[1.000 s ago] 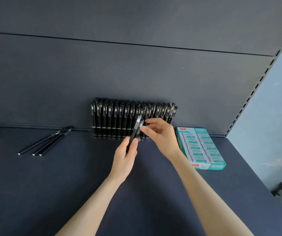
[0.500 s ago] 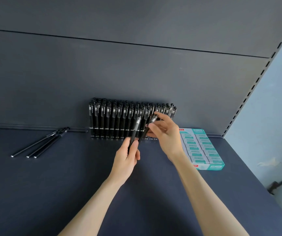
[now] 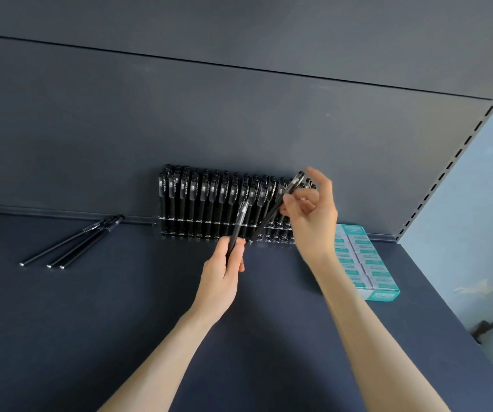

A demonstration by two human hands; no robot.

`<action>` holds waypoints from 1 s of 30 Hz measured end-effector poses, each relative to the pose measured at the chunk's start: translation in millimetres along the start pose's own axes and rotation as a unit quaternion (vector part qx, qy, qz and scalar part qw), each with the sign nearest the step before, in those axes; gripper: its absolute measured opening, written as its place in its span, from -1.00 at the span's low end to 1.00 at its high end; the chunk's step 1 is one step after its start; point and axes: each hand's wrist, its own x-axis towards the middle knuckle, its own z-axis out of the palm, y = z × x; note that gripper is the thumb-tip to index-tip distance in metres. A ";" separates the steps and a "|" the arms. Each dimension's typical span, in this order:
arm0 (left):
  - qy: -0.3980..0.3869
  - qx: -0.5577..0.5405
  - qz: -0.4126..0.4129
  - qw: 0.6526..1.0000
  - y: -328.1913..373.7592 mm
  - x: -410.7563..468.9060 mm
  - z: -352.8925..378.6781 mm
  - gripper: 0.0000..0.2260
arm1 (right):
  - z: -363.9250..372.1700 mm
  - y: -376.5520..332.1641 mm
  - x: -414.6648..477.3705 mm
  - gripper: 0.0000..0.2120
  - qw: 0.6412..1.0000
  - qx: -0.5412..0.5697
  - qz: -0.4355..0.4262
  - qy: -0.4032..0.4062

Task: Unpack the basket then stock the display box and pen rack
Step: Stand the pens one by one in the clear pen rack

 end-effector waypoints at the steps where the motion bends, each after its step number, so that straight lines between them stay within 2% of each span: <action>1: 0.001 0.001 0.000 1.000 0.8 -0.3 0.4 -0.77 | -2.1 0.0 4.5 -0.57 0.999 -0.031 -0.018 0.003; 4: 0.009 -0.001 -0.006 1.000 2.4 -0.4 0.5 -0.74 | -4.2 2.5 12.8 -0.58 0.995 -0.087 -0.048 0.003; 9: 0.013 0.003 -0.013 1.000 4.5 0.2 0.0 -0.72 | 0.1 7.6 15.6 -0.61 0.990 -0.110 -0.087 -0.005; 18: 0.032 0.000 -0.013 0.999 0.9 -0.2 -0.9 -0.71 | 11.3 26.0 8.0 -0.61 0.980 -0.175 -0.092 -0.036; 23: 0.022 -0.059 -0.034 0.997 0.6 0.3 -1.6 -0.75 | 14.5 32.5 3.9 -0.59 0.969 -0.216 -0.106 -0.055; 30: 0.010 -0.014 0.001 1.000 0.8 -0.2 -2.6 -0.79 | 12.4 31.0 1.4 -0.61 0.962 -0.244 -0.099 -0.068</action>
